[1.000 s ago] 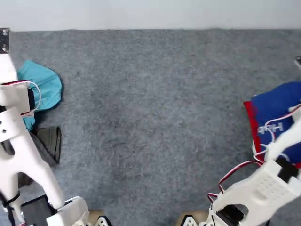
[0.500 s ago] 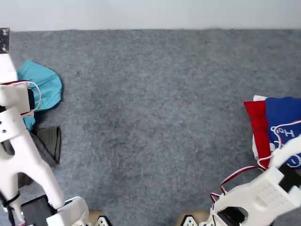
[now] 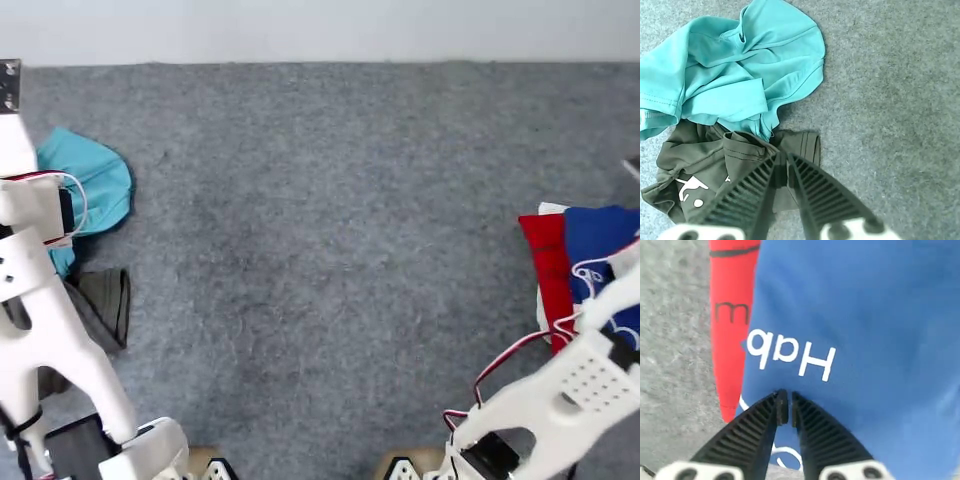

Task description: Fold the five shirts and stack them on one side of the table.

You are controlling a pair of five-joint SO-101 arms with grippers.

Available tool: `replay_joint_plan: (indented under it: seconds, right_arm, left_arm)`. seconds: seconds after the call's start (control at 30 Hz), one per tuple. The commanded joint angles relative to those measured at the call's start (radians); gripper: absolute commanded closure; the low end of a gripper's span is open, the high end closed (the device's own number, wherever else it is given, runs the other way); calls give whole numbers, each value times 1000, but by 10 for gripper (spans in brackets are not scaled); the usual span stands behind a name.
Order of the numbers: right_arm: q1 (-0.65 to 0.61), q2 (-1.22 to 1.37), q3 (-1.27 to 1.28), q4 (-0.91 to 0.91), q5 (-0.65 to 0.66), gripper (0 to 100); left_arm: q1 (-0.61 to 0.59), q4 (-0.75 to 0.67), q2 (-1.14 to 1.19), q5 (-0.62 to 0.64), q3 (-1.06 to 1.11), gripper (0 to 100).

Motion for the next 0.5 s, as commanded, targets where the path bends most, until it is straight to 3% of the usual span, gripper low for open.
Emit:
replay_joint_plan:
  seconds: [0.0, 0.17, 0.47]
  right_arm:
    - [-12, 44, -11, 58, -57, 990]
    - [-16, 30, -15, 58, -57, 990]
    - [-33, -346, -9, 59, -60, 990]
  left_arm:
    - [-6, 18, -38, -8, -7, 986]
    - [-6, 18, -38, -8, -7, 986]
    - [-6, 20, -38, -8, -5, 985]
